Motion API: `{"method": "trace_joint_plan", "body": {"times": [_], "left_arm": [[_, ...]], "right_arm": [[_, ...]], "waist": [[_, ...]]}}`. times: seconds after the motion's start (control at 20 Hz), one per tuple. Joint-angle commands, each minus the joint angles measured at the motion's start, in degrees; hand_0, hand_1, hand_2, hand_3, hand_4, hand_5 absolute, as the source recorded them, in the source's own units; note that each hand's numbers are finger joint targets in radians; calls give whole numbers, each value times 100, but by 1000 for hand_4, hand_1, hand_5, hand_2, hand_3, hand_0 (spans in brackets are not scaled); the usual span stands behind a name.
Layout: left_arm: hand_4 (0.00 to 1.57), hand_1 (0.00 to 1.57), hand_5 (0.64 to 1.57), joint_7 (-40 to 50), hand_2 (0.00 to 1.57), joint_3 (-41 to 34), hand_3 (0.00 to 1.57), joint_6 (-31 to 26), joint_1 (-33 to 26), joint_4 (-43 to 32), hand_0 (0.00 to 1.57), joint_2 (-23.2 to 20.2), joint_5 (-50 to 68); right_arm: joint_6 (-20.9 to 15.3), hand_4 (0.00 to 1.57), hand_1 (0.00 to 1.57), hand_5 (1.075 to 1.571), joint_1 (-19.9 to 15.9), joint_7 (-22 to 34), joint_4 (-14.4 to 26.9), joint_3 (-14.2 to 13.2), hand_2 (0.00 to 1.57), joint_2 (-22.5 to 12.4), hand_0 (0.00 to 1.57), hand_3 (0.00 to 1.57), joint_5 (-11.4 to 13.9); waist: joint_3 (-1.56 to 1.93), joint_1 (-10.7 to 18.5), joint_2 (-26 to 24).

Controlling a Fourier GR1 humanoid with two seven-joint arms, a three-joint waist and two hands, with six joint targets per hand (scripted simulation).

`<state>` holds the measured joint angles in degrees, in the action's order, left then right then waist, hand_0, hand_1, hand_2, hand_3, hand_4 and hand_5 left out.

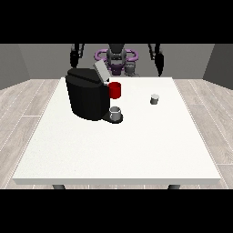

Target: Insert the coffee pod into the coffee machine and close the lid

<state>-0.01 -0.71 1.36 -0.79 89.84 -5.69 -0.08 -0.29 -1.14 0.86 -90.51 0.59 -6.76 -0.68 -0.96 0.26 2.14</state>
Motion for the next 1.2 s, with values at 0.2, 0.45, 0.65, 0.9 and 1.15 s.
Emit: {"method": "trace_joint_plan", "body": {"times": [0.2,0.45,0.65,0.9,1.15], "left_arm": [[0,0,1571,-820,0,-175,0,-1081,160,-250,0,-1268,-261],[0,0,1571,-1075,0,-358,0,-1303,805,-814,0,-2049,-774],[0,0,1571,-698,0,-470,0,-1435,1312,-1266,0,-2384,-1000],[0,0,1571,-759,0,-511,0,-1682,1958,-2155,0,-2770,-1287],[0,0,1571,-1102,0,-406,0,-1519,2202,-2796,0,-2739,-1726]], "right_arm": [[261,0,0,1571,173,-28,-8,-7,0,-23,0,0,-179],[-889,0,0,1571,-290,-412,-75,154,0,302,0,0,874],[-820,0,0,1571,-421,-421,-40,184,0,208,0,0,979],[-752,0,0,1571,-835,416,-474,479,0,283,0,0,1113],[-774,0,0,1571,-689,-243,-141,461,0,523,0,0,915]], "waist": [[93,-282,-176],[90,-583,495],[96,-767,650],[91,-1140,919],[95,-1181,1347]]}}
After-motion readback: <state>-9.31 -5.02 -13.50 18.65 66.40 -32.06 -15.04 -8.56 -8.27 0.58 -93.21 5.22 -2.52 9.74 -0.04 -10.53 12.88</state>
